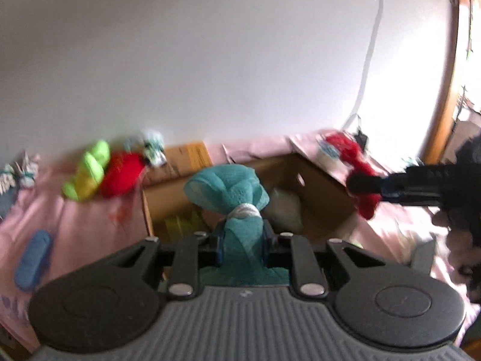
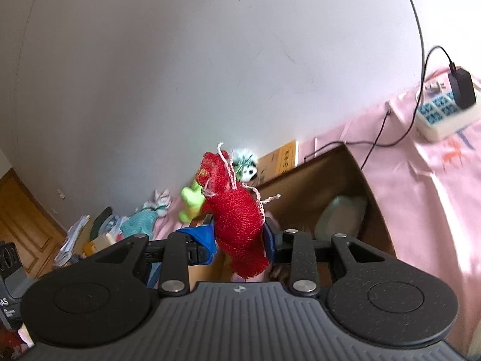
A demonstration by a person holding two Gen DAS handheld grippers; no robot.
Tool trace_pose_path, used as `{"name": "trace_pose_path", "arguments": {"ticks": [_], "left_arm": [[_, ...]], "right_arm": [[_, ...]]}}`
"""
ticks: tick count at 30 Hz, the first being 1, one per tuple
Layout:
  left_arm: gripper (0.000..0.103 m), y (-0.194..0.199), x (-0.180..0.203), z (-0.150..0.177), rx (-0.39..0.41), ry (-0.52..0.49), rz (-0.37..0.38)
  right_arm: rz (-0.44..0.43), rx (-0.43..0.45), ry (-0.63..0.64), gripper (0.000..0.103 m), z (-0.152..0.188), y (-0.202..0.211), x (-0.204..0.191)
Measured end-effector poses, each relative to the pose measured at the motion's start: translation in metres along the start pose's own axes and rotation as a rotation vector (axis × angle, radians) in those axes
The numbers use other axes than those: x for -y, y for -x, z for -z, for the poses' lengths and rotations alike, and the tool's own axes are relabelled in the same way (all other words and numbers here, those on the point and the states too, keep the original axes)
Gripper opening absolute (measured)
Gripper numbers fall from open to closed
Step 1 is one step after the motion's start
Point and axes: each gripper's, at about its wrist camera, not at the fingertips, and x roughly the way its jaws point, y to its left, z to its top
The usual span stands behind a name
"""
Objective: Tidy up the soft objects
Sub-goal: 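Open the left tool to drop the teal sponge while the right drops the red bag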
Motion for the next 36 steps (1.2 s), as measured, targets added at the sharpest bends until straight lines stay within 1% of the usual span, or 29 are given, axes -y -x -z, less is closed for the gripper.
{"name": "trace_pose_path", "arguments": {"ticks": [2, 5, 8, 10, 14, 17, 20, 21, 22, 24, 27, 29, 32, 36], "left_arm": [[0.020, -0.013, -0.006, -0.010, 0.013, 0.028, -0.023], [0.020, -0.039, -0.015, -0.016, 0.005, 0.067, -0.055], [0.021, -0.070, -0.024, -0.016, -0.033, 0.121, -0.067], [0.021, -0.092, -0.030, -0.011, -0.071, 0.152, -0.072], [0.022, -0.121, -0.040, -0.001, -0.140, 0.197, -0.096], [0.031, -0.135, -0.044, 0.007, -0.170, 0.200, -0.125], [0.047, -0.143, -0.047, 0.013, -0.188, 0.207, -0.133], [0.058, -0.144, -0.048, 0.014, -0.193, 0.213, -0.131], [0.060, -0.146, -0.050, 0.016, -0.194, 0.216, -0.128], [0.061, -0.146, -0.048, 0.016, -0.191, 0.204, -0.126], [0.062, -0.148, -0.046, 0.016, -0.195, 0.195, -0.122], [0.062, -0.148, -0.046, 0.016, -0.200, 0.202, -0.118], [0.062, -0.144, -0.048, 0.014, -0.189, 0.225, -0.104], [0.062, -0.136, -0.046, 0.009, -0.177, 0.230, -0.110]], "right_arm": [[0.020, 0.004, -0.005, 0.018, -0.005, -0.011, 0.001], [0.073, -0.008, -0.002, 0.019, -0.007, -0.030, 0.006], [0.134, -0.044, -0.008, 0.019, -0.001, -0.053, 0.017], [0.159, -0.058, -0.021, 0.019, 0.004, -0.064, 0.023], [0.206, -0.086, -0.021, 0.020, 0.013, -0.087, 0.036], [0.262, -0.113, -0.021, 0.021, 0.020, -0.101, 0.042], [0.305, -0.101, 0.046, 0.022, 0.025, -0.107, 0.035], [0.301, -0.100, 0.048, 0.022, 0.026, -0.108, 0.034], [0.296, -0.104, 0.041, 0.022, 0.025, -0.108, 0.035], [0.308, -0.111, 0.038, 0.024, 0.024, -0.108, 0.036], [0.256, -0.066, -0.052, 0.025, 0.019, -0.099, 0.042], [0.261, -0.051, -0.048, 0.025, 0.019, -0.095, 0.040], [0.262, -0.060, -0.060, 0.026, 0.017, -0.093, 0.038], [0.263, -0.055, -0.079, 0.026, 0.017, -0.086, 0.035]]}}
